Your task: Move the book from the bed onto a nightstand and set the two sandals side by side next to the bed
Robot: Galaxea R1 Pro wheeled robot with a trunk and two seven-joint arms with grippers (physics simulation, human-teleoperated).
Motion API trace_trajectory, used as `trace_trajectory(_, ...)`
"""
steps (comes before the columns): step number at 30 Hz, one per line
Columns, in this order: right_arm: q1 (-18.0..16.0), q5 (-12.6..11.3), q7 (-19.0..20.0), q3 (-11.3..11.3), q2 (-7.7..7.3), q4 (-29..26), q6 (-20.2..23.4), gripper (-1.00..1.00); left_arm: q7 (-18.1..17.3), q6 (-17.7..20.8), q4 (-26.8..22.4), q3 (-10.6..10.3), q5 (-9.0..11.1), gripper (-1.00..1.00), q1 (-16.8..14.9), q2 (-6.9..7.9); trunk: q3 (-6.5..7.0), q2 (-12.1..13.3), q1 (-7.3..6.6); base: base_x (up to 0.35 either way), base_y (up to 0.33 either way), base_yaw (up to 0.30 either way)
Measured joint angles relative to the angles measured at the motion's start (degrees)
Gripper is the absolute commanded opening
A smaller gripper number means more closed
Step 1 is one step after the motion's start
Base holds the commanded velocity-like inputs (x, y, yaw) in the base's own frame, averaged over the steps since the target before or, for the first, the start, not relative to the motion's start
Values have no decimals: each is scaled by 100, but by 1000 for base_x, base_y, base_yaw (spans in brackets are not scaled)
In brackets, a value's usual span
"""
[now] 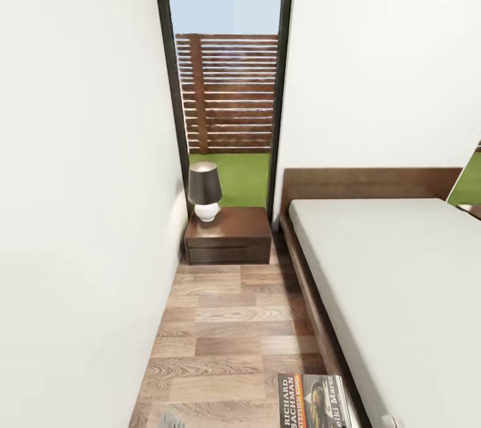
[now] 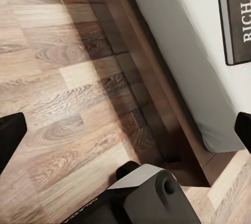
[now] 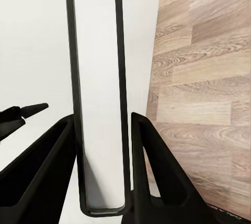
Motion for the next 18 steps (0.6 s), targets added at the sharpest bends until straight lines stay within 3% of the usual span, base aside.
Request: trace_trajectory(18, 0, -1, -144, 18, 9, 1, 2, -100, 0, 0, -3, -3, 0, 100, 0, -4, 0, 0, 0, 318, 0, 0)
